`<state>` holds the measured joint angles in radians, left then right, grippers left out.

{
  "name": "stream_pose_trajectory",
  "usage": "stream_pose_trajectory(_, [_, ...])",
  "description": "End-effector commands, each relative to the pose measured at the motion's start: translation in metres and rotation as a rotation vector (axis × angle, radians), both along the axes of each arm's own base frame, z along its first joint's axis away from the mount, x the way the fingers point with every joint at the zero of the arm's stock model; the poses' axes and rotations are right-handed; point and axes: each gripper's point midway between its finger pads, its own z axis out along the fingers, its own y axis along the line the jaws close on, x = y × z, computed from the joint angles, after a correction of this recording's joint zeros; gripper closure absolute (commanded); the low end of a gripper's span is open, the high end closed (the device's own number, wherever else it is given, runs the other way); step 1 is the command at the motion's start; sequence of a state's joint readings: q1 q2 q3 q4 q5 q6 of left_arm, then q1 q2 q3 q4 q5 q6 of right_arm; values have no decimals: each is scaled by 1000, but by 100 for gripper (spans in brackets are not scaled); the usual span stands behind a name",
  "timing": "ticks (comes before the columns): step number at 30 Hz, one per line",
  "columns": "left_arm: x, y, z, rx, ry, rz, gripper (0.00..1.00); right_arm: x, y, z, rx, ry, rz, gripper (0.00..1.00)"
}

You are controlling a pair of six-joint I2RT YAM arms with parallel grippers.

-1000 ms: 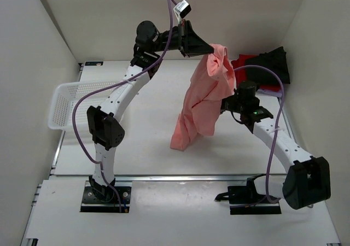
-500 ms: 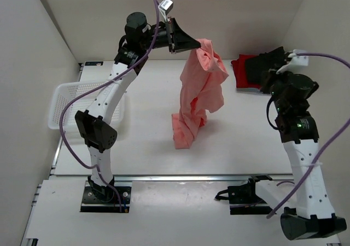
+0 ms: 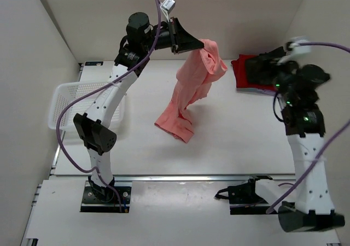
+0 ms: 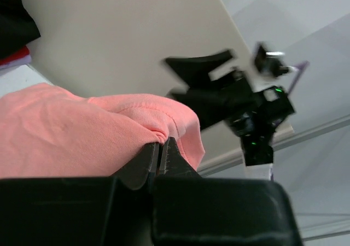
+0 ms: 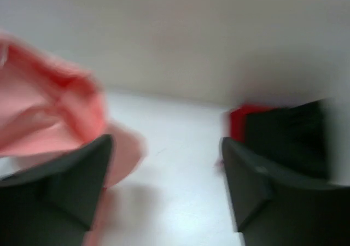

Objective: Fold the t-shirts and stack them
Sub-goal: Move the tshirt to the center of the board

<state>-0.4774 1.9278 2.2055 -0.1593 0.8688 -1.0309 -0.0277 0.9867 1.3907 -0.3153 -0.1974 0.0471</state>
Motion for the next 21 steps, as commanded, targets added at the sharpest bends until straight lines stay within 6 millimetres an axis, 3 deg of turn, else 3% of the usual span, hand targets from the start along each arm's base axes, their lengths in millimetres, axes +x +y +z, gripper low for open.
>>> stream_pose_trajectory(1, [-10, 12, 24, -26, -65, 35, 100, -1, 103, -100, 22, 338, 448, 12])
stream_pose_trajectory(3, [-9, 14, 21, -22, -58, 38, 100, -10, 134, -140, 1, 455, 540, 4])
stream_pose_trajectory(4, [-9, 18, 24, -27, -70, 41, 100, -12, 148, -142, -1, 446, 577, 1])
stream_pose_trajectory(5, [-9, 18, 23, -23, -60, 44, 100, -16, 156, -161, 17, 487, 603, 1])
stream_pose_trajectory(7, [-7, 19, 20, -20, -53, 47, 100, -13, 165, -177, 71, 466, 628, 0])
stream_pose_trajectory(8, [-9, 22, 25, -24, -62, 50, 100, -4, 164, -173, 105, 423, 624, 0])
stream_pose_trajectory(9, [-8, 23, 22, -22, -56, 51, 100, -10, 166, -187, 144, 453, 645, 1])
stream_pose_trajectory(13, [-11, 24, 20, -23, -50, 51, 100, 9, 169, -199, 236, 392, 694, 1])
stream_pose_trajectory(16, [-13, 29, 23, -33, -52, 52, 100, 22, 181, -197, 266, 354, 727, 1])
stream_pose_trajectory(17, [-10, 29, 20, -33, -38, 54, 100, 25, 186, -208, 281, 383, 732, 1])
stream_pose_trajectory(18, [-11, 27, 18, -35, -33, 44, 100, 29, 186, -199, 304, 358, 737, 1])
stream_pose_trajectory(21, [-14, 23, 20, -37, -36, 30, 100, 40, 196, -201, 363, 351, 762, 1])
